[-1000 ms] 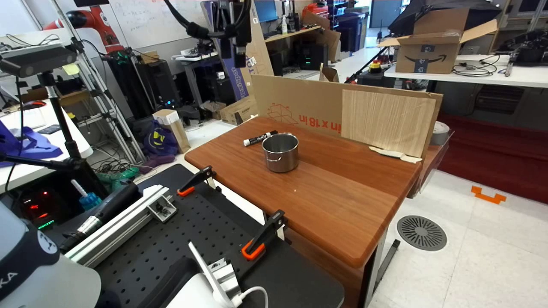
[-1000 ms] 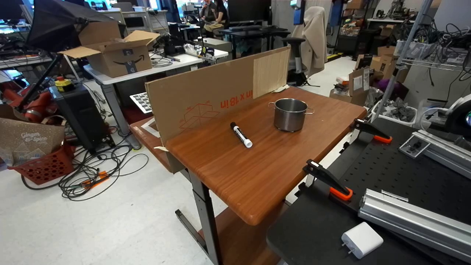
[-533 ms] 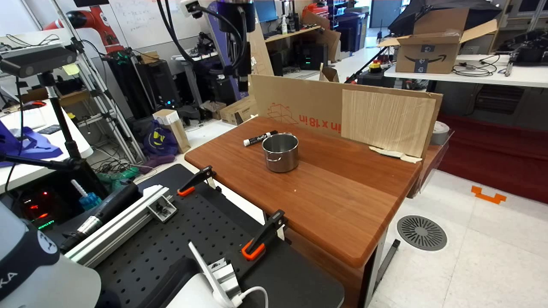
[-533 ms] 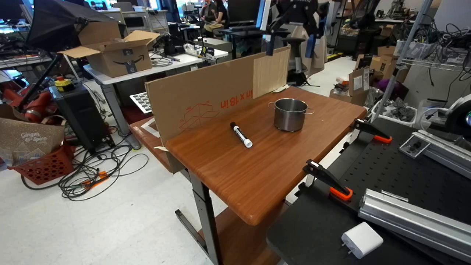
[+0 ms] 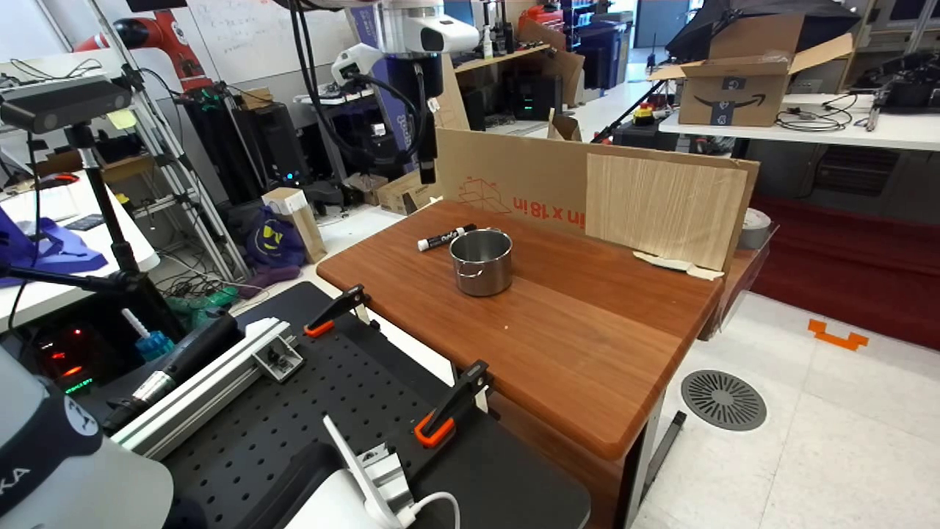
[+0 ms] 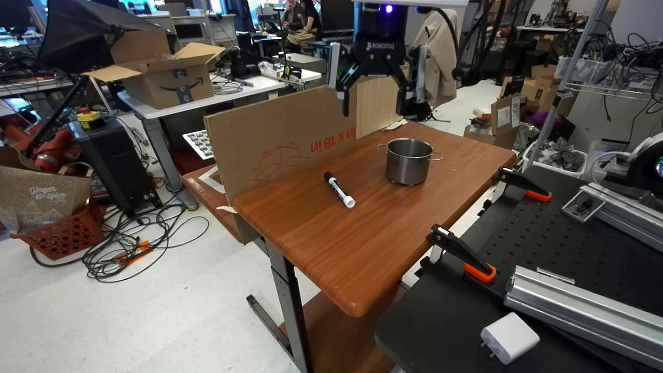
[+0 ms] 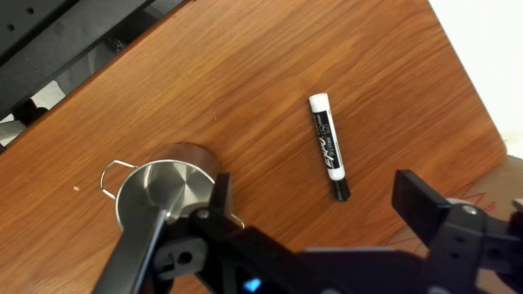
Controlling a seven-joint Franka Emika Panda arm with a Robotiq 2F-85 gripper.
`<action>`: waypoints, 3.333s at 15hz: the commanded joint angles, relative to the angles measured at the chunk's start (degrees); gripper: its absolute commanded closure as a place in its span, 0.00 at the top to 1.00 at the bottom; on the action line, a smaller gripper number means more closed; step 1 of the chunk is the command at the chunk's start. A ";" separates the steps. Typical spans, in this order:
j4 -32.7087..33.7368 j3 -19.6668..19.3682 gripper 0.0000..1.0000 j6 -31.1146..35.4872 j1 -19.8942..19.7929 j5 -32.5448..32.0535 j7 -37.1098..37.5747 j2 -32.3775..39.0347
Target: Pick up the black marker from the table and place it in the pot
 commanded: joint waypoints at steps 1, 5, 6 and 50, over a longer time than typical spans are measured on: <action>5.75 -1.77 1.00 0.09 2.75 -5.49 6.09 7.03; 11.30 -4.01 1.00 0.13 6.47 -11.44 12.21 13.86; 12.68 -4.52 1.00 -0.13 7.28 -12.29 13.15 15.37; 16.10 -15.02 0.06 2.67 15.88 -28.80 24.47 14.73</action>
